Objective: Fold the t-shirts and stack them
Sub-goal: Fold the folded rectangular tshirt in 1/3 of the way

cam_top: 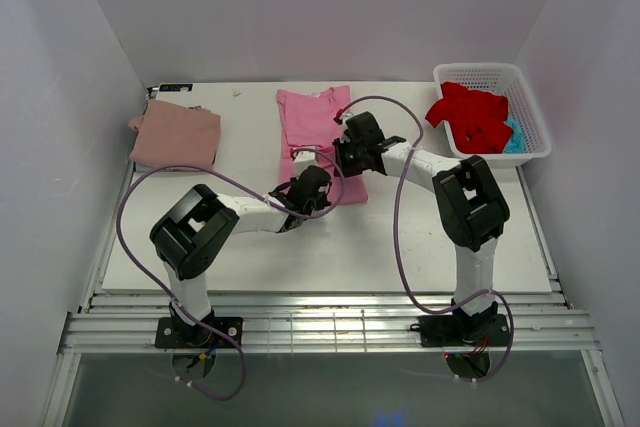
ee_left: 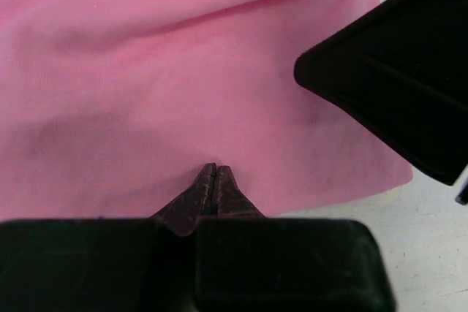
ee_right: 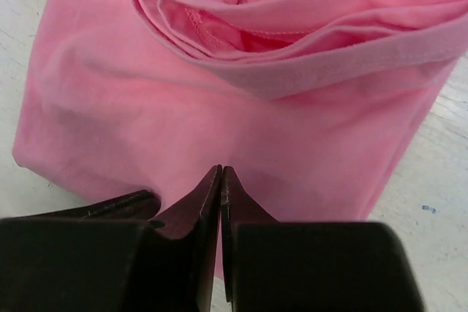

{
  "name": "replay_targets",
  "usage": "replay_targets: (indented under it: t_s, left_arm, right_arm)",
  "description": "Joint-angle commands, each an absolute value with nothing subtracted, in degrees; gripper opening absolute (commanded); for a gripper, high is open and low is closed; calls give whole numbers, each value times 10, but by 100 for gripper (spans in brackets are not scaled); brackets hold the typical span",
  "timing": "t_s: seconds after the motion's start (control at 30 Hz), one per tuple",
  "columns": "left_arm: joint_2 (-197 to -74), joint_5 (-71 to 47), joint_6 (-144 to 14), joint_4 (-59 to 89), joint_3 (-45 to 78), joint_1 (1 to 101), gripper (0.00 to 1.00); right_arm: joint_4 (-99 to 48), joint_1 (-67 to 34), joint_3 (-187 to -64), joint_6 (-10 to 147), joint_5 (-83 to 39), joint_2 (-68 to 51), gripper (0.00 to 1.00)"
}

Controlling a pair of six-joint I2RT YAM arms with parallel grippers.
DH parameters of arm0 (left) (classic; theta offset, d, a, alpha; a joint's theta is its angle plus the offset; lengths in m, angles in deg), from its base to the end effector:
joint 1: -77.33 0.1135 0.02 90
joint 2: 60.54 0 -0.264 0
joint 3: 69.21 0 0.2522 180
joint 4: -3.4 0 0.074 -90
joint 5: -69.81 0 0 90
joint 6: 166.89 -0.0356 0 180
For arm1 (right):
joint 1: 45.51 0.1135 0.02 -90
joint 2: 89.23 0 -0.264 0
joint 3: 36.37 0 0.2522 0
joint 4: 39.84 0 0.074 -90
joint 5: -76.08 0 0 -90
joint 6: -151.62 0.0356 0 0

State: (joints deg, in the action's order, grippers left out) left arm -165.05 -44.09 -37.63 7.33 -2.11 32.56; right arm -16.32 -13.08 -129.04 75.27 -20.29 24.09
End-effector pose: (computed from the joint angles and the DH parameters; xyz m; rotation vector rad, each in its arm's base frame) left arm 0.2703 -0.2478 0.1455 -0.1059 2.2362 -0.3240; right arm 0.3684 0.2387 0.1908 -0.4466 2.3550 0.5192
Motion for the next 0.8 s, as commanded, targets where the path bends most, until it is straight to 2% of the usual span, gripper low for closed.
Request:
replay_targets:
  t_s: [0.0,0.77]
  left_arm:
    - [-1653,-443,-366,46,-10,328,0]
    - [-1655,-454,-266,39,-163,260,0]
  right_arm:
    - [-196,-130,-1333,760,-241,249,8]
    - [-189,-133,-1473,755,-225,383,8]
